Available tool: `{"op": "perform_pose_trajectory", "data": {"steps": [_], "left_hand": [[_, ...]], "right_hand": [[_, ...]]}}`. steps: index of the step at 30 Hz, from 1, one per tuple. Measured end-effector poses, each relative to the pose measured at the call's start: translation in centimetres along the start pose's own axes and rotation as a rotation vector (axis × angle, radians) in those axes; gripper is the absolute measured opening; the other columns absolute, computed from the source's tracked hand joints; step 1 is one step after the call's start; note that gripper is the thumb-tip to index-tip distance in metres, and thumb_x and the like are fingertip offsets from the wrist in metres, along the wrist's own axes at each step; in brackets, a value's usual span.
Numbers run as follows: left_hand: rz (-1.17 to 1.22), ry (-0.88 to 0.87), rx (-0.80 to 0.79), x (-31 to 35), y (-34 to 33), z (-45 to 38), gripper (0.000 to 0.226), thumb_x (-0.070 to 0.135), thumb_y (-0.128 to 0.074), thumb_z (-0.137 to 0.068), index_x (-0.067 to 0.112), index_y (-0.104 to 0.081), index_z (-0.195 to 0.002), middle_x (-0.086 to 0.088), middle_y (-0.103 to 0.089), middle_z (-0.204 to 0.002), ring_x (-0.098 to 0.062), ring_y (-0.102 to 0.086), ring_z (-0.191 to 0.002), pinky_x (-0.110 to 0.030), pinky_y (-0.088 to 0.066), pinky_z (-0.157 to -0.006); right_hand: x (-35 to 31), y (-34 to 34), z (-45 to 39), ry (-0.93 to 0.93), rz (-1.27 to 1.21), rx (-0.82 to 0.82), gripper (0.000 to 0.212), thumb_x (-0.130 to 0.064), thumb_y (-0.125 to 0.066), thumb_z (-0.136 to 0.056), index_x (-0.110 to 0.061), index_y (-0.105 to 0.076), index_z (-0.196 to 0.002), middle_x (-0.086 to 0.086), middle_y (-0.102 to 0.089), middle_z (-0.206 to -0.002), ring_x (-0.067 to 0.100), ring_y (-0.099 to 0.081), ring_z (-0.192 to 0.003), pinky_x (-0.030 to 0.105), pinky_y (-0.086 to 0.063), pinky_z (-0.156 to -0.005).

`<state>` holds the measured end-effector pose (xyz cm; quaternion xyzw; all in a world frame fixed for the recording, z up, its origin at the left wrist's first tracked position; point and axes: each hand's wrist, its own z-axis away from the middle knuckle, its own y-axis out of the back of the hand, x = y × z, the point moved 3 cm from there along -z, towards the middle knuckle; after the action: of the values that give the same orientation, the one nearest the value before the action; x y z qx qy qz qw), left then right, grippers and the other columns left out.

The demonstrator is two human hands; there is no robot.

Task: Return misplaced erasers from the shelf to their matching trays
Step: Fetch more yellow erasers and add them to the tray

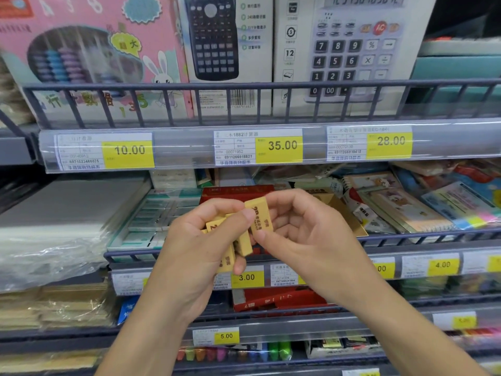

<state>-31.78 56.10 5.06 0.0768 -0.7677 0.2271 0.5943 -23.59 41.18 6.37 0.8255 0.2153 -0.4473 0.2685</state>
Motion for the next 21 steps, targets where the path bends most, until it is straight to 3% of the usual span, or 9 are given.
{"op": "perform_pose_trajectory", "data": {"steps": [2, 4, 7, 9, 11, 14, 17, 21], "left_hand": [[-0.023, 0.009, -0.007, -0.2, 0.0, -0.2, 0.034, 0.042, -0.087, -0.065, 0.017, -0.079, -0.086, -0.017, -0.072, -0.080, -0.023, -0.053, -0.057, -0.026, -0.043, -0.041], [-0.044, 0.021, -0.031, -0.3, 0.0, -0.3, 0.036, 0.043, -0.087, -0.066, 0.014, -0.079, -0.087, -0.017, -0.071, -0.082, -0.023, -0.053, -0.058, -0.026, -0.043, -0.042], [-0.069, 0.047, -0.059, -0.4, -0.3, -0.4, 0.034, 0.040, -0.087, -0.069, 0.014, -0.079, -0.089, -0.019, -0.072, -0.083, -0.022, -0.054, -0.058, -0.026, -0.044, -0.042], [-0.076, 0.067, -0.065, -0.7, -0.4, -0.5, 0.025, 0.034, -0.085, -0.074, 0.016, -0.080, -0.091, -0.019, -0.071, -0.078, -0.026, -0.055, -0.060, -0.026, -0.044, -0.043], [-0.066, 0.084, -0.051, -0.8, -0.4, -0.7, 0.021, 0.028, -0.081, -0.075, 0.020, -0.080, -0.095, -0.016, -0.070, -0.074, -0.027, -0.057, -0.063, -0.026, -0.045, -0.044], [-0.031, 0.092, -0.034, -0.9, -0.3, -1.0, 0.022, 0.023, -0.080, -0.077, 0.022, -0.080, -0.099, -0.017, -0.071, -0.075, -0.026, -0.059, -0.065, -0.027, -0.045, -0.044], [-0.008, 0.089, -0.016, -0.9, -0.2, -1.3, 0.019, 0.021, -0.081, -0.076, 0.021, -0.080, -0.096, -0.017, -0.072, -0.075, -0.023, -0.063, -0.066, -0.025, -0.044, -0.043], [0.004, 0.105, 0.001, -0.8, -0.3, -1.6, 0.016, 0.023, -0.082, -0.074, 0.021, -0.081, -0.090, -0.015, -0.073, -0.076, -0.022, -0.066, -0.067, -0.025, -0.044, -0.042]], "right_hand": [[-0.2, 0.2, 0.2, 0.146, 0.254, 0.026, 0.053, -0.017, -0.078, -0.087, -0.028, -0.055, -0.133, -0.009, -0.056, -0.115, 0.017, -0.063, -0.092, 0.030, -0.056, -0.078], [-0.5, 0.4, 0.4, 0.329, 0.446, 0.004, 0.052, -0.015, -0.075, -0.089, -0.022, -0.055, -0.137, -0.008, -0.050, -0.125, 0.011, -0.059, -0.094, 0.023, -0.052, -0.079], [-0.7, 1.0, 0.2, 0.431, 0.539, -0.033, 0.044, -0.016, -0.075, -0.090, -0.013, -0.062, -0.133, -0.004, -0.055, -0.124, 0.002, -0.055, -0.097, 0.019, -0.049, -0.082], [-0.7, 2.1, -0.1, 0.423, 0.598, -0.027, 0.044, -0.022, -0.077, -0.088, -0.017, -0.064, -0.130, -0.007, -0.060, -0.117, 0.002, -0.057, -0.094, 0.017, -0.049, -0.081], [-0.5, 4.3, -0.8, 0.280, 0.663, 0.031, 0.040, -0.035, -0.077, -0.083, -0.025, -0.068, -0.121, -0.012, -0.066, -0.104, 0.002, -0.060, -0.085, 0.018, -0.050, -0.076], [1.3, 9.4, -2.5, -0.161, 0.789, 0.096, 0.032, -0.052, -0.077, -0.076, -0.025, -0.075, -0.092, -0.007, -0.074, -0.079, 0.010, -0.066, -0.069, 0.034, -0.056, -0.065], [2.8, 12.7, -4.1, -0.270, 0.809, 0.061, 0.029, -0.041, -0.081, -0.079, -0.039, -0.068, -0.105, -0.010, -0.073, -0.078, 0.013, -0.069, -0.073, 0.031, -0.055, -0.066], [4.4, 14.0, -6.3, -0.339, 0.996, -0.128, 0.039, -0.040, -0.075, -0.085, -0.038, -0.059, -0.121, -0.016, -0.067, -0.089, 0.007, -0.066, -0.077, 0.026, -0.053, -0.069]]}}
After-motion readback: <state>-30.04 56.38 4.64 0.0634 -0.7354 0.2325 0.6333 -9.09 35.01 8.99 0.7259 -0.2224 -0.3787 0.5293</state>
